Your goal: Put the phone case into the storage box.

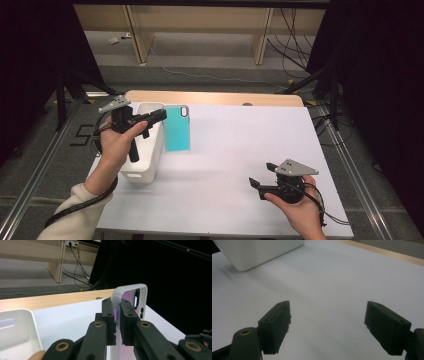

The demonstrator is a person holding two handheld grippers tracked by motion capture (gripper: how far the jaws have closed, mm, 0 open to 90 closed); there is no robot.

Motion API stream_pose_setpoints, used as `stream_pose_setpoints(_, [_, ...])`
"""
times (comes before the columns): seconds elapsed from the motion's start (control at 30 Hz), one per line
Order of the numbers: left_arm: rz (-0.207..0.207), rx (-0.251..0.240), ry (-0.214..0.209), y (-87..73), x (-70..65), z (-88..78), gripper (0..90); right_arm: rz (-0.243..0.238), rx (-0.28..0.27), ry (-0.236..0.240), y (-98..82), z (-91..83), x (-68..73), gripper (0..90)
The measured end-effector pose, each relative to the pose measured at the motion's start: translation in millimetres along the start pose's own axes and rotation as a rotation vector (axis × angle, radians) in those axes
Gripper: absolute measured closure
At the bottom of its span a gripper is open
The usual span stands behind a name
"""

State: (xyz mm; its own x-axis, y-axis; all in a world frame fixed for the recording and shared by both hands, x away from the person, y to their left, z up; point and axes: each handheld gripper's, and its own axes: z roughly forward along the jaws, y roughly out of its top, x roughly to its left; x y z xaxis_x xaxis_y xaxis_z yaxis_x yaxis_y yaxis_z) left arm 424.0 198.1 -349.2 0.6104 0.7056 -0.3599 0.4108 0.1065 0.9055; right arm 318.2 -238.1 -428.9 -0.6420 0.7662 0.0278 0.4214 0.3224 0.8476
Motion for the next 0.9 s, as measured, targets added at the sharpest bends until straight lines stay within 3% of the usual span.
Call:
stream_pose_setpoints(0.2, [-0.001,-0.005,0.009,1.5,3.6,-1.4,83.1,0.001,-0.017,-0.011,-2.0,-3.4,-2.4,22.1])
stream_pose_setpoints(0.27, [-0.004,-0.011,0.01,1.6,5.1,-2.0,83.1,0.016,0.005,-0.004,-2.2,-6.0,-2.5,21.8])
stream_pose_setpoints(0.37, [-0.008,-0.013,0.015,1.9,7.1,-3.1,83.1,0.014,-0.027,-0.013,-3.8,-5.0,-3.3,21.5])
stream_pose_setpoints(0.47, [-0.007,-0.017,0.02,3.6,8.5,-4.4,83.1,0.011,-0.008,-0.016,-4.7,-5.9,-3.7,21.2])
stream_pose_setpoints(0.9, [0.0,-0.041,0.047,15.3,19.6,-11.4,83.1,0.009,-0.02,-0.02,-6.2,-4.0,-4.7,21.2])
